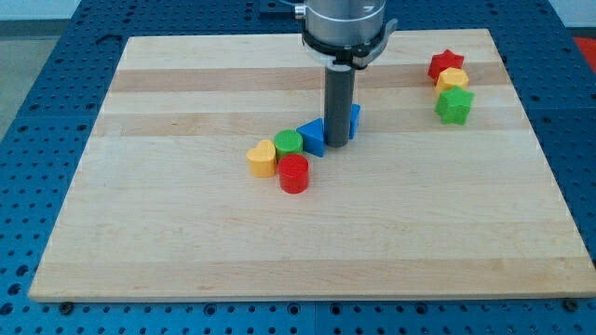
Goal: Push the blue cube above the blue triangle
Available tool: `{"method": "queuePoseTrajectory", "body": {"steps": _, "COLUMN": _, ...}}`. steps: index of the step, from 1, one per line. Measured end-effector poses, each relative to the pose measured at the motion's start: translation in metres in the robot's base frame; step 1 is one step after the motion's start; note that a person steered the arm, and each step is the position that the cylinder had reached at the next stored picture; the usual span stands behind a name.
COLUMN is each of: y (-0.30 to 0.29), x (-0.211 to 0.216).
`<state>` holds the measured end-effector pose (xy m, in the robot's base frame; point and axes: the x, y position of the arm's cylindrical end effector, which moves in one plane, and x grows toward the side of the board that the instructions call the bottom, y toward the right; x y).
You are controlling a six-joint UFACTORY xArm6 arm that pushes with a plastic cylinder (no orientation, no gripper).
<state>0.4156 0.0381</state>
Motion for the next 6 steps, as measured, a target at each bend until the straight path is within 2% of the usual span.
{"method": "queuePoseTrajectory", "body": {"steps": 2, "y": 0.087, "x": -0.003}}
{"method": "queuePoseTrajectory", "body": {"steps": 3, "y": 0.084, "x": -0.019}}
{"method": "queuePoseTrajectory", "body": {"steps": 5, "y": -0.004, "x": -0.021}}
{"method": "queuePoseTrajectory", "body": {"steps": 6, "y": -0.020, "x": -0.026}}
